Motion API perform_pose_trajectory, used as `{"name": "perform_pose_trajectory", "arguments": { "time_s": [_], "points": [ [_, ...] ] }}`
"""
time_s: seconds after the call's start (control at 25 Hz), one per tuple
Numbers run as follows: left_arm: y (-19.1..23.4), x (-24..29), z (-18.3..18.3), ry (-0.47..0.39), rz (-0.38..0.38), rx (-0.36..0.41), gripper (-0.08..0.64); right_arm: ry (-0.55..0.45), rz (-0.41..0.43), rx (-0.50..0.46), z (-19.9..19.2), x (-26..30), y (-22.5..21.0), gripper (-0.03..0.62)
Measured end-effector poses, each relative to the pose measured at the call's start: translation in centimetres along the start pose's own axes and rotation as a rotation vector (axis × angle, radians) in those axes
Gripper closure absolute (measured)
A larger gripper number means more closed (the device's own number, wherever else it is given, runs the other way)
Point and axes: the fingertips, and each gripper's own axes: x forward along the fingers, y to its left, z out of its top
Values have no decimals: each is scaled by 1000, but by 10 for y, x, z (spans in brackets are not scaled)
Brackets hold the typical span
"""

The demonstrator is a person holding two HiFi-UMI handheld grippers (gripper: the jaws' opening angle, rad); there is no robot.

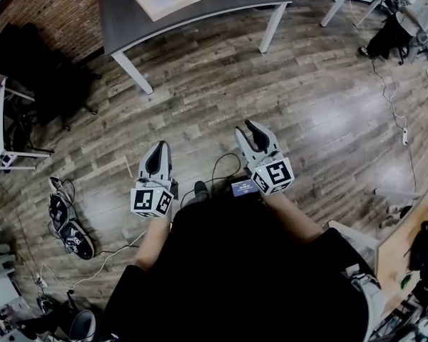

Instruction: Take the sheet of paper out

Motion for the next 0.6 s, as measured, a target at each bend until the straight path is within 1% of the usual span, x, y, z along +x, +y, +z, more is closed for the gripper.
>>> {"name": "perform_pose_trajectory", "arguments": {
  "time_s": [0.16,0.48,0.6],
  "points": [
    [-7,4,-3,4,-10,-21,565,-15,-20,15,0,-10,-11,465],
    [-25,10,-2,-6,-7,-17,565,-18,-25,19,1,-28,-33,465],
    [-36,16,-3,-5,-5,-8,565,-24,-28,51,5,-33,-44,465]
  ]
}}
